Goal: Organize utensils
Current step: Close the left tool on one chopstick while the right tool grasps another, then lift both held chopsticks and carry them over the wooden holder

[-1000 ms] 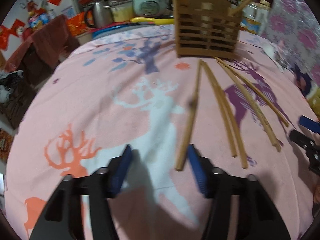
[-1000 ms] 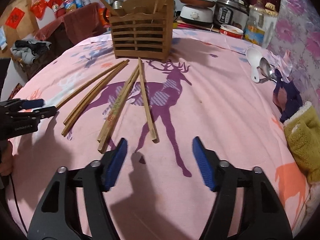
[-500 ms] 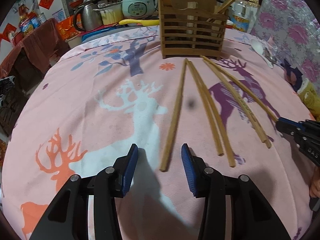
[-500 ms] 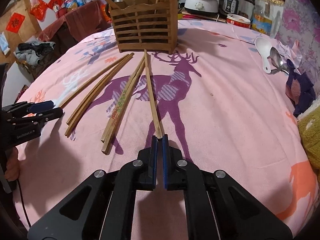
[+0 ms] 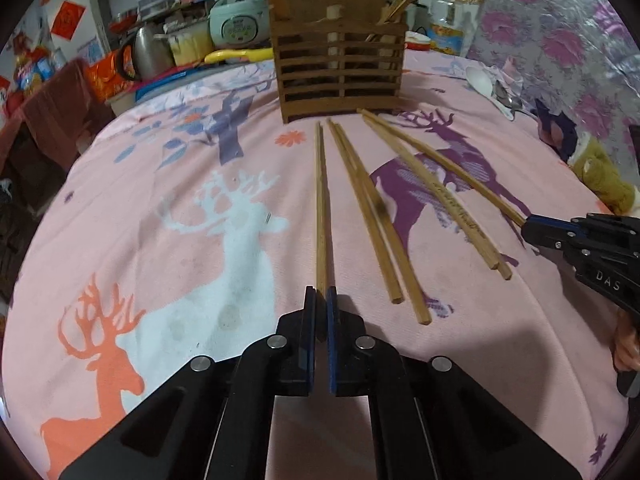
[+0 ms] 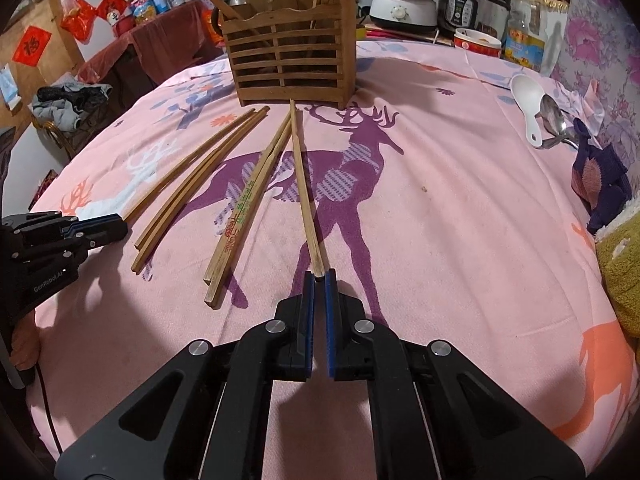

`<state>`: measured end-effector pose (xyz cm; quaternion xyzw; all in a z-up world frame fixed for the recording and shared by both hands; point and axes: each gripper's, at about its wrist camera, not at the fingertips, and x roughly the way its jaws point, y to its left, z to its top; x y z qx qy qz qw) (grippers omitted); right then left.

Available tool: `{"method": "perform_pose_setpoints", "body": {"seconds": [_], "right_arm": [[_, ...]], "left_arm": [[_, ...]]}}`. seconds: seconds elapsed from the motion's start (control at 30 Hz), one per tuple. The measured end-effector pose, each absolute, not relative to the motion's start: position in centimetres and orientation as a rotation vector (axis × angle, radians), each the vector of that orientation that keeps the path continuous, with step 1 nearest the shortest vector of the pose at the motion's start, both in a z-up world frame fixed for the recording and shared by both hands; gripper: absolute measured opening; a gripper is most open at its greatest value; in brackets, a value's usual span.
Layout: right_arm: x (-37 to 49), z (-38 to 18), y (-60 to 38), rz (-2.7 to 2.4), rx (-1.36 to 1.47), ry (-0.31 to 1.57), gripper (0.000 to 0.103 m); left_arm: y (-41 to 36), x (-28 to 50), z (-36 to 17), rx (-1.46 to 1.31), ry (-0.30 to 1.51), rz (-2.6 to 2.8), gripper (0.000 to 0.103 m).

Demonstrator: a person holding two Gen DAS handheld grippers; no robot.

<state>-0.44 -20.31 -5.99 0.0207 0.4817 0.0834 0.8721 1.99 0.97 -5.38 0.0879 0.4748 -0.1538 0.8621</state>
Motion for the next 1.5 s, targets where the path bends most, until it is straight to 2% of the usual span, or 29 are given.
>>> {"method": "perform_pose_setpoints", "body": {"seconds": [0.13,0.3,0.63,0.93,1.07,1.33,1.43,1.5], "right_arm": [[-1.0,-5.2,-20.3,0.173,0.033,0.954,0.006],[-1.8,-3.1,-21.0,0.153,0.056,0.861,0.005],[-2.0,5.6,-22.0,0.144,0.108,0.657,0.003],[0.1,9.5,-21.2,0.165,0.087,0.603,0.001],[0.4,7.7,-21.0,0.258,0.098,0.699,0.012],[-1.6,-2.2,-22.6,0.201,0.026,0.949,0.032],[-1.3,-4.8,-23.7,0.16,0.039,1.003,0.037],[-0.8,-5.9,-24.1,0.152,0.037,1.028,0.036]], "left_arm": [[1.6,1.2,-3.5,0.142,0.91,-0.33,0.005],[2.2,1.7,-1.8,0.097,0.897,-0.302,0.005],[1.1,3.5,6.3,0.074,0.78,-0.302,0.005],[-1.6,5.7,11.4,0.105,0.722,-0.333,0.005],[-2.0,5.9,11.9,0.104,0.711,-0.35,0.005],[-2.2,6.4,11.3,0.103,0.719,-0.358,0.005],[-2.1,6.6,11.1,0.098,0.724,-0.355,0.005],[-2.1,6.8,11.0,0.1,0.727,-0.349,0.005]]}}
